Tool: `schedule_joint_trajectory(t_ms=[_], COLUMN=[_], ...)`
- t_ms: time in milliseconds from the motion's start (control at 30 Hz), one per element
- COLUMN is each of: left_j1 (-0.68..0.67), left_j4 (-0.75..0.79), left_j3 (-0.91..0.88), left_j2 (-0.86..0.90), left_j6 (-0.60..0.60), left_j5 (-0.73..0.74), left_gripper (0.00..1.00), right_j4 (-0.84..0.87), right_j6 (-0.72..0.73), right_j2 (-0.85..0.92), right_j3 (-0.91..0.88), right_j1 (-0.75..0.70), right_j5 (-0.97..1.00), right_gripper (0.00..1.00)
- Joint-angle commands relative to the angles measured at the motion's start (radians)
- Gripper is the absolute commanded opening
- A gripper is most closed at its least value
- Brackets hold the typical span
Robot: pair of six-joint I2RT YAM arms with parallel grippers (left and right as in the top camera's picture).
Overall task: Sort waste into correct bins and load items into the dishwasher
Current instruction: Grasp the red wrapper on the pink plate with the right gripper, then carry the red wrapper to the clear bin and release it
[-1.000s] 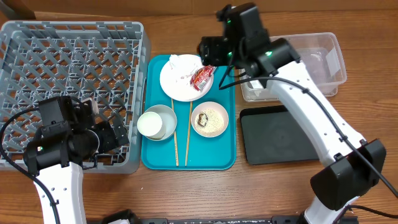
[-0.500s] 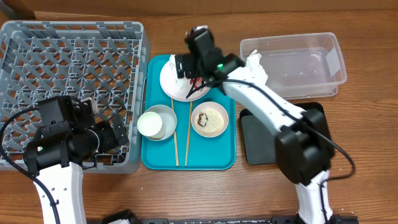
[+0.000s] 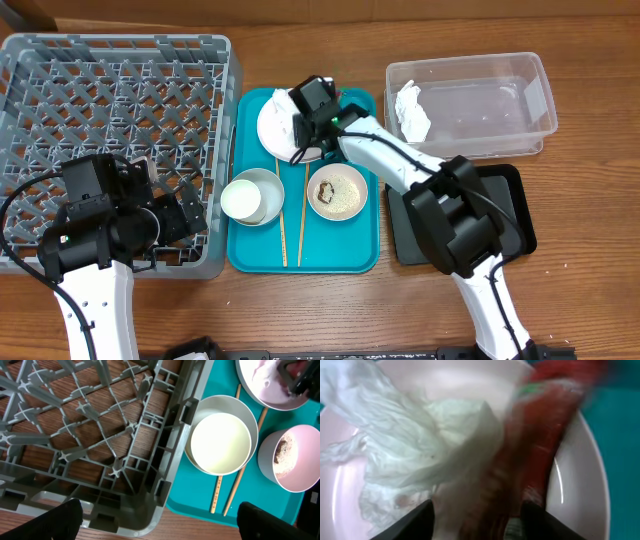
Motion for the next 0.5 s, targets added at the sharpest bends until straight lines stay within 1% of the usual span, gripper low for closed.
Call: schedule_joint_trajectory(t_ms=[0,100,167,200,233,467], left_j1=[0.005,0.005,0.005,0.005,0.005,0.005], left_j4=[0.002,0.001,0.001,0.001,0.001,0.002], left_j3=[0.026,0.026,0.026,0.026,0.026,0.026], left_j2=[-0.015,-0.015,-0.015,-0.015,-0.015,-0.015], left_j6=[0.028,0.027,0.027,0.027,0.027,0.027], left_j5=[-0.004,-0.003,-0.003,-0.003,-0.003,-0.004], left_gripper=[1.0,1.0,1.0,1.0,1.0,1.0], right_j4=[0.0,-0.041,-0.069,-0.085,-0.093,-0.177], right_j6=[0.019,0.018,0.018,0.018,0.018,0.018], right_j2=[0.001,-0.01,-0.03,-0.05,-0.062,-0.264], right_j3=[0.005,0.005,0.005,0.005,0.005,0.006], right_j1=[0.021,0.02,0.017,0.012,0.01,-0.053], right_j5=[0.002,0.002,0.002,0.002,0.002,0.002], right_gripper=[0.45,0.22,0.09,0.06,0.04,0.04])
